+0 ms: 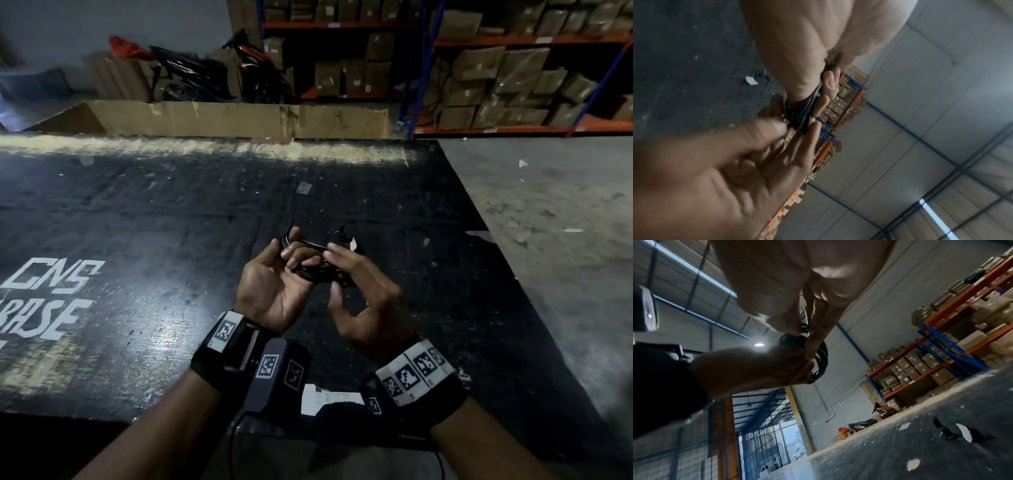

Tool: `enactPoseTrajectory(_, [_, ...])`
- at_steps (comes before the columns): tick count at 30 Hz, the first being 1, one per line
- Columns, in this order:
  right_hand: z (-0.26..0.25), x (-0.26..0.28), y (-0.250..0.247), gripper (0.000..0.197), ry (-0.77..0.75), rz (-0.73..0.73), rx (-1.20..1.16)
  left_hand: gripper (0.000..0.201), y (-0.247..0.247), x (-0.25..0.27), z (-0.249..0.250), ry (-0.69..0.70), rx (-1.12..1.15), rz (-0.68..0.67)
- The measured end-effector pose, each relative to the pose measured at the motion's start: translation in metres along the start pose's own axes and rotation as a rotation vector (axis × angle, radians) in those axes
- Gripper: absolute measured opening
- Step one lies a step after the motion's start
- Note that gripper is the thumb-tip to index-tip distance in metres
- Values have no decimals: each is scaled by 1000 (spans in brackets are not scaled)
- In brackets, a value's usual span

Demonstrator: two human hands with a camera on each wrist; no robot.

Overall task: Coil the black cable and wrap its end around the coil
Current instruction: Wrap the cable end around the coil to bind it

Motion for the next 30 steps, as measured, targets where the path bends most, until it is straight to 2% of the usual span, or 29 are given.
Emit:
enactPoseTrajectory(2, [-3, 3, 0, 43, -36, -4, 53, 39, -1, 1, -4, -18, 46, 9])
enactPoseTrajectory(8, [7, -1, -5, 30, -114, -9, 105, 35, -10, 3, -14, -106, 143, 83])
enactPoseTrajectory(12, [14, -8, -17, 36, -86, 15, 44, 34, -13, 4, -11, -51, 8, 147])
enactPoseTrajectory(14, [16, -10, -18, 39, -91, 9, 28, 36, -12, 6, -16, -81, -2, 140])
enactPoseTrajectory(17, [28, -10, -21, 40, -25, 45, 12, 40, -19, 6, -21, -136, -99, 172])
enactPoseTrajectory(21, [59, -8, -28, 38, 142, 124, 6, 48, -34, 13, -19, -177, -276, 211])
enactPoseTrajectory(23, [75, -6, -31, 35, 217, 111, 20, 43, -41, 19, -10, -164, -443, 219])
enactPoseTrajectory(24, [82, -5, -30, 34, 251, 87, 31, 39, -45, 20, 0, -108, -571, 238])
enactPoseTrajectory(26, [92, -1, -25, 33, 291, 11, 57, 25, -43, 19, 23, 101, -934, 236])
enactPoseTrajectory(28, [95, 1, -16, 31, 310, -86, 48, 24, -22, 16, 31, 307, -1415, 99])
enactPoseTrajectory(30, [93, 2, -6, 30, 335, -178, -10, 50, -12, 5, 16, 330, -1756, -87])
Point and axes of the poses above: each hand's wrist, its own x-axis away from the middle knuckle, its own y-axis out of the palm, z = x × y, the point moved 9 cm from there along -x, towards the middle knuckle, and after that the axes turned 9 degrees about x, right-handed, at the moved point
